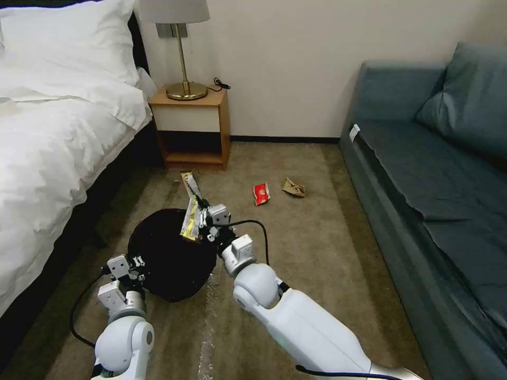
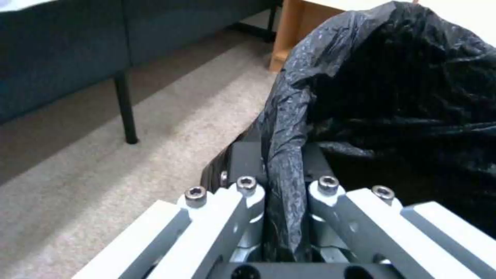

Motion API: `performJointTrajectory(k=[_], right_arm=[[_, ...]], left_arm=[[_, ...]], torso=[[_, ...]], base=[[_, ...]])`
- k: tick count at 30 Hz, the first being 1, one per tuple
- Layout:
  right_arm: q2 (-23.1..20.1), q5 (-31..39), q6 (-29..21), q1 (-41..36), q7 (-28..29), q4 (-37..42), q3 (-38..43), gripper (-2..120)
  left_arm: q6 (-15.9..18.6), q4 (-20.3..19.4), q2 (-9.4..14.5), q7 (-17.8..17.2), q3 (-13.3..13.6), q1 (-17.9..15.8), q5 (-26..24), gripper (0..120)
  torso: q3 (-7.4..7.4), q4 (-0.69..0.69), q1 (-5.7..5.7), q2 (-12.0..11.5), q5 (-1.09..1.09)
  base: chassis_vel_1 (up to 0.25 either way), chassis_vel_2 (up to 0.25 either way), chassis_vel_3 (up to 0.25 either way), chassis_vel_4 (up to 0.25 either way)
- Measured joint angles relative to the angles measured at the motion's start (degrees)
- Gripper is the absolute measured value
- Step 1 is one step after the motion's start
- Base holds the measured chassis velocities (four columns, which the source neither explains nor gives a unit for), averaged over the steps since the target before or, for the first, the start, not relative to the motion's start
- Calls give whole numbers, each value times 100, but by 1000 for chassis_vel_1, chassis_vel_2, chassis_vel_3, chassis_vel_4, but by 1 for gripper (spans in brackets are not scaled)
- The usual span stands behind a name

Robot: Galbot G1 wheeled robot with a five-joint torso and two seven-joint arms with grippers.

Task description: Pick up the trash bin, then pick up the garbage on the floor and place it into the trash bin.

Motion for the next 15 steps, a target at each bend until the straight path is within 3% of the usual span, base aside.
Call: performJointTrajectory(k=[8, 12, 15], right_arm=[[42, -309, 183, -189, -88, -215, -51, 0], [62, -382, 213, -242, -148, -245, -74, 0], [76, -433, 233, -312, -205, -256, -86, 7]], left_arm=[[24, -118, -4, -144, 307, 24, -83, 4], [27, -141, -12, -151, 328, 31, -80, 4], [31, -147, -12, -157, 326, 41, -76, 4]], torso=[[0, 0, 0, 0, 0], [0, 0, 0, 0, 0], [-1, 0, 0, 0, 0]], base=[[0, 0, 0, 0], [0, 0, 0, 0], [0, 0, 0, 0]])
